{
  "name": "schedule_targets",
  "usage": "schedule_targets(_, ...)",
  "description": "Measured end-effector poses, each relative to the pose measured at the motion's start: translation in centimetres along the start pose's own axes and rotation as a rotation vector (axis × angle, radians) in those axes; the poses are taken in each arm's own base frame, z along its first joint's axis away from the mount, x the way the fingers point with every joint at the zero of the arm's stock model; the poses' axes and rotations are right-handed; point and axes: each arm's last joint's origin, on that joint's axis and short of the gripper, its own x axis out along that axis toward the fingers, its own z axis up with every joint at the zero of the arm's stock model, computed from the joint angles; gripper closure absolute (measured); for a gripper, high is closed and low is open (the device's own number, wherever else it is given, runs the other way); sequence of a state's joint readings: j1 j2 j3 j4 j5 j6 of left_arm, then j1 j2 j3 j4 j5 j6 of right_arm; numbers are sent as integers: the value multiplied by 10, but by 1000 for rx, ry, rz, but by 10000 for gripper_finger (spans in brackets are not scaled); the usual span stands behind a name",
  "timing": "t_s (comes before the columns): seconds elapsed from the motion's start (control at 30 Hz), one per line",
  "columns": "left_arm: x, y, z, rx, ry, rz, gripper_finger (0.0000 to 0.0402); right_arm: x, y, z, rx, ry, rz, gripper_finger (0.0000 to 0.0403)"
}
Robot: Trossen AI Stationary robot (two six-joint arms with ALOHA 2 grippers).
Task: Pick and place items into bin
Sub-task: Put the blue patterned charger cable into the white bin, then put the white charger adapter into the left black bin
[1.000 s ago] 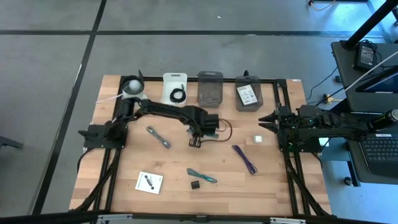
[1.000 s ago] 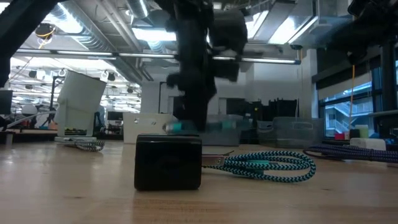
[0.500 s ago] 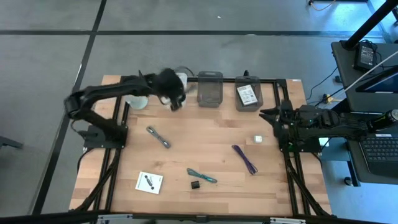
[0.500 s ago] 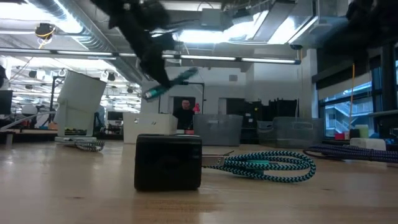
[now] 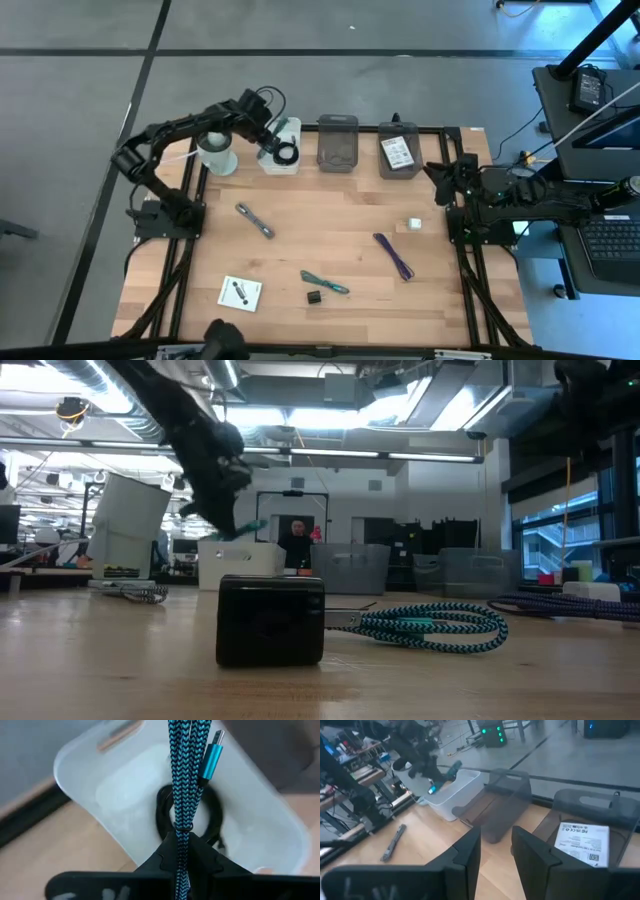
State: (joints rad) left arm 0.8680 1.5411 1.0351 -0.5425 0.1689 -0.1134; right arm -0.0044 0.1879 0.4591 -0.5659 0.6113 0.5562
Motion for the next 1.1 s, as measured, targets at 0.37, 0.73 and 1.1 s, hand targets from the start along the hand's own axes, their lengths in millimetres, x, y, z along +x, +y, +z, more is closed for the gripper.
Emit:
schedule_targets(0.37,23,4,-2,31,56,44,369,0,-1,0,71,-13,-20,289)
schedule_targets(0.73,14,0,15,53,-6,29,320,0,-1,1,72,-30,-45,289)
schedule_targets(1.1,-2,-14,39,63,-96,5,320,0,-5,-4,33,16,-73,289)
